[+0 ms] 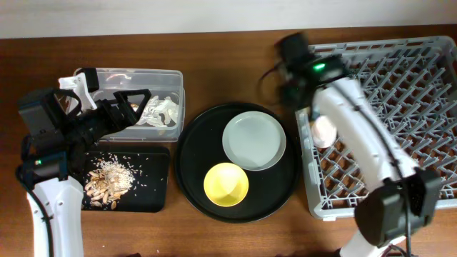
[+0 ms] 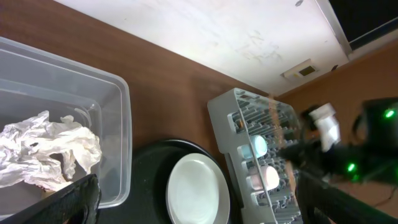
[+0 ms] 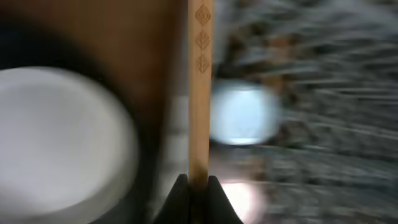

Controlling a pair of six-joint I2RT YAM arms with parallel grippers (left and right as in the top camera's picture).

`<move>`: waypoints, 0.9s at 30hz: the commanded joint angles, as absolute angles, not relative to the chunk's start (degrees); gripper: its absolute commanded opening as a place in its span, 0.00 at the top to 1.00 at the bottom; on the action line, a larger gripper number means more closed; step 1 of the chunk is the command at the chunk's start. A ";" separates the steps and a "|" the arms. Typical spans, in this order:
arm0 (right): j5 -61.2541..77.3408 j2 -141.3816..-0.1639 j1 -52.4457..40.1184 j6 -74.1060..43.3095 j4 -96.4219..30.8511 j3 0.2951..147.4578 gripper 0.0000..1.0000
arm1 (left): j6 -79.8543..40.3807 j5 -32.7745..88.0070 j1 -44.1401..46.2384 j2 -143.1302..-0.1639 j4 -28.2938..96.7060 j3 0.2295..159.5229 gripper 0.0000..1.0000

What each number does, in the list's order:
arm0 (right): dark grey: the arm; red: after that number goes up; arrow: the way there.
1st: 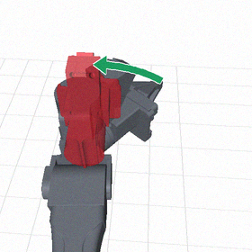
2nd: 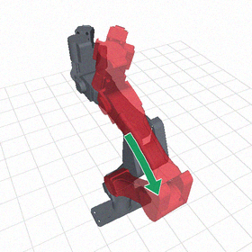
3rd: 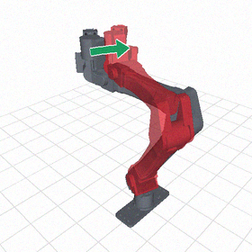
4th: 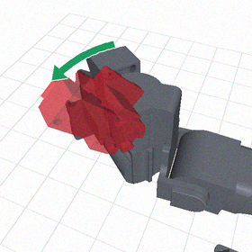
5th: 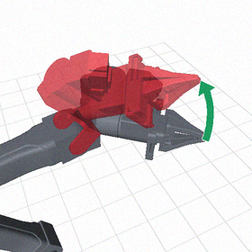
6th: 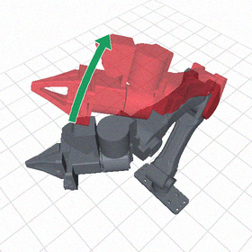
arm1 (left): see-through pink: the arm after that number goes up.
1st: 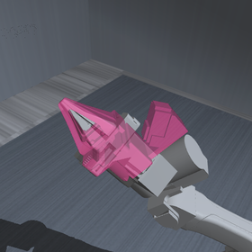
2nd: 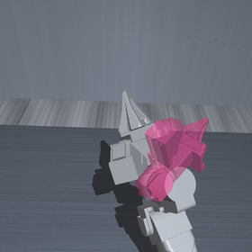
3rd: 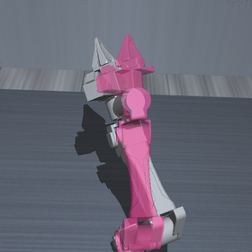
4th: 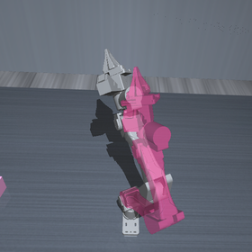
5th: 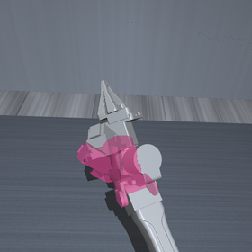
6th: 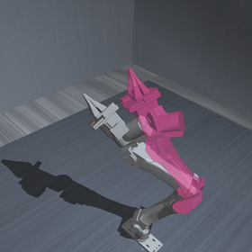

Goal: Sort waste into correct bins and load items into the dishwasher rack
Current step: 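Insert the chopsticks upright into the rack and release with right gripper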

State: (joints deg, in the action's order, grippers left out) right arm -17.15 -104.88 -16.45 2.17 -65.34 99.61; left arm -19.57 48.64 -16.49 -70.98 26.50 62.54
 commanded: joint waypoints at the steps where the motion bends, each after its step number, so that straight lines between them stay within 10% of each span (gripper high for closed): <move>1: -23.57 -105.67 -7.64 11.88 -64.84 99.77 0.96 | -20.12 49.47 -16.73 -70.43 26.46 63.48 0.01; 18: 3.90 -111.35 9.80 22.09 -60.62 99.55 0.95 | -20.12 49.47 -16.73 -70.43 26.46 63.48 0.01; 21: 3.88 -112.27 9.78 22.06 -60.38 99.55 0.69 | -20.12 49.50 -16.73 -70.43 26.44 63.48 0.01; 27: 3.90 -112.25 9.82 21.54 -60.84 99.55 0.61 | -20.12 49.50 -16.73 -70.43 26.46 63.48 0.01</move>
